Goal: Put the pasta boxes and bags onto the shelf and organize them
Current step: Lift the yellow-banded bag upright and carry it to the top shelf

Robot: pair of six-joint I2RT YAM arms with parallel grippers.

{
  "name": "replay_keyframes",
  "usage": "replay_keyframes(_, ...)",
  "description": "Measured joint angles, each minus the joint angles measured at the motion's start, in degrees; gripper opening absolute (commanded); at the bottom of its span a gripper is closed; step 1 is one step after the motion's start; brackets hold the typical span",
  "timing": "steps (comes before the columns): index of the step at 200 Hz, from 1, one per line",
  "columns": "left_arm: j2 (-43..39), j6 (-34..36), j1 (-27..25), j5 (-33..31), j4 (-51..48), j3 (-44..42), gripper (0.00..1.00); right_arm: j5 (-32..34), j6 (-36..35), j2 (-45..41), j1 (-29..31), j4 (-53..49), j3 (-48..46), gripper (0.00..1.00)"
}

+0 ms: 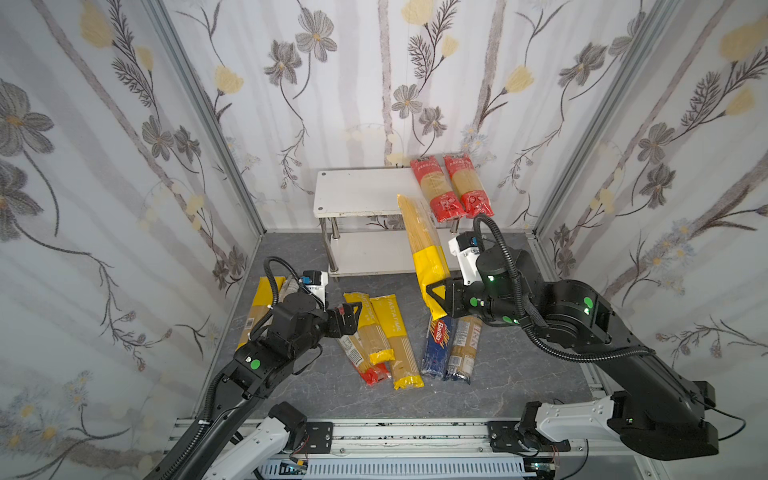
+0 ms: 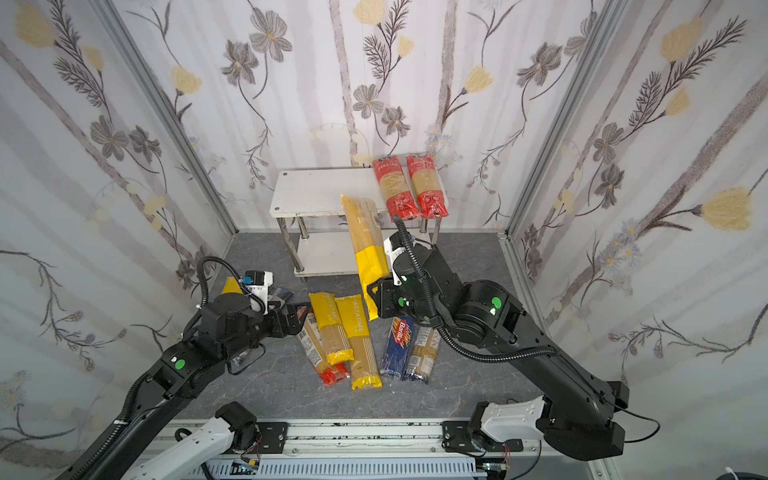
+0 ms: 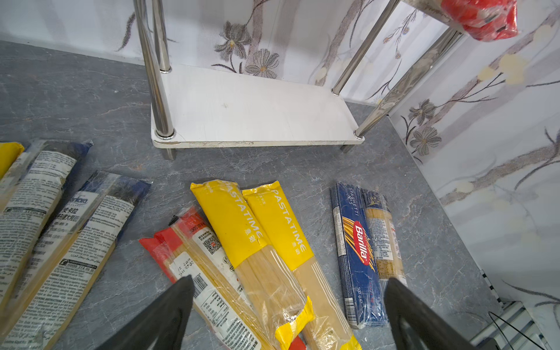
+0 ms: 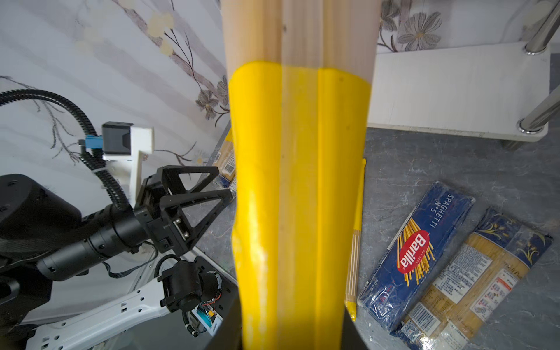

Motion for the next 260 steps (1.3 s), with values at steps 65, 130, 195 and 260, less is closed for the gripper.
replay_keyframes(65,10.6,5.3,0.0,-0.9,-0.4,14.0,1.0,2.4,-7.5,15.4,-6.1,-5.4,23.4,0.04)
replay_keyframes(130,22.3,10.4,0.0,-1.0,0.3,29.8,1.0,-2.5,-11.5,26.6,-15.3,-5.8,37.5,0.03)
replay_keyframes(195,28.1,13.7,0.0,-1.9,0.1,33.6,1.0,-5.3,-16.6,33.7,-20.3,1.8,38.9,0.03)
replay_keyframes(260,34.3,13.9,0.0,-3.9,-0.1,38.4,1.0,-6.3,-19.5,40.5,-24.9,5.2,40.6,0.04)
